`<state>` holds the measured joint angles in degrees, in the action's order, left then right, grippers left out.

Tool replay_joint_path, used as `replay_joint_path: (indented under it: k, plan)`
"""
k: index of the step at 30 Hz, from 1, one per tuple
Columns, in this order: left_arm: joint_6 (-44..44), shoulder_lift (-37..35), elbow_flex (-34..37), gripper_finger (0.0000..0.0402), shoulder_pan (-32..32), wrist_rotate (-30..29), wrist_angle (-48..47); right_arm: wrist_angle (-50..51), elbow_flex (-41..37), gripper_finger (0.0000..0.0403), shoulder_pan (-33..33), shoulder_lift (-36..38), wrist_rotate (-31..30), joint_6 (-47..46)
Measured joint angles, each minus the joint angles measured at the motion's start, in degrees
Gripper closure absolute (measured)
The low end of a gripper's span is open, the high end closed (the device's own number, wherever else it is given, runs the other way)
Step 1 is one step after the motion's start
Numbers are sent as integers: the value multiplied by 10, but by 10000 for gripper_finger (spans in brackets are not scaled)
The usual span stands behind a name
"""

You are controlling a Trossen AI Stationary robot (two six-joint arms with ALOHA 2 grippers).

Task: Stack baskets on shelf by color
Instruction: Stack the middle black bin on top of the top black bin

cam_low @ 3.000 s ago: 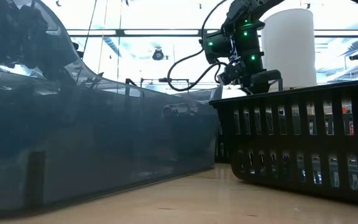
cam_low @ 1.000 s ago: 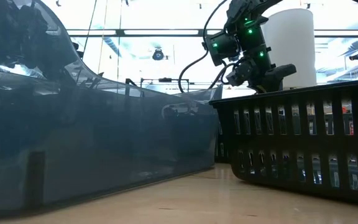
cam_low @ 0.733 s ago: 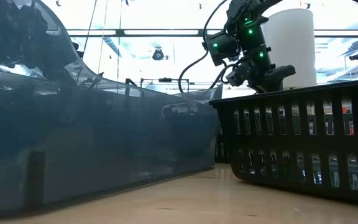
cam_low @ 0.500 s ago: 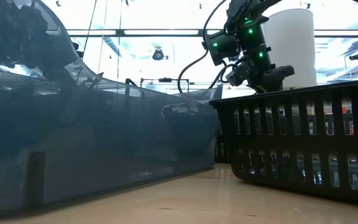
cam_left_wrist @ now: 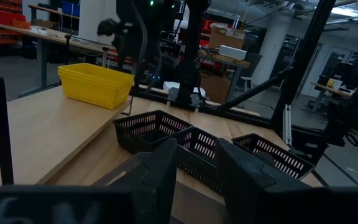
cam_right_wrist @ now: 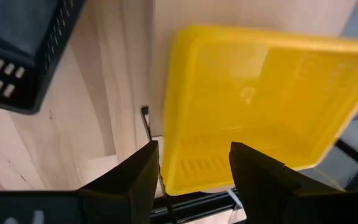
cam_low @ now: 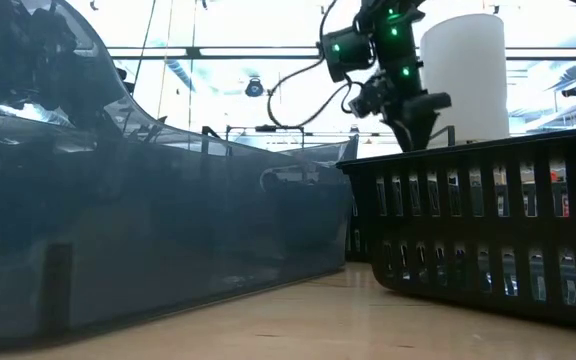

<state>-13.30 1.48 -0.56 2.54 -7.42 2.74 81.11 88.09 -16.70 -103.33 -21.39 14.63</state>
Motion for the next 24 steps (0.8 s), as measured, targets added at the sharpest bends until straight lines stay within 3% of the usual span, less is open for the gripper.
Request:
replay_joint_path:
  k: [10,18,24]
  plan:
    - [0,0,0,285,0,0,0,6,100,201,22,0,7,-8]
    - [0,0,0,285,0,0,0,-78,98,201,65,0,157,-186]
    - [0,0,0,285,0,0,0,-104,64,201,125,0,182,-182]
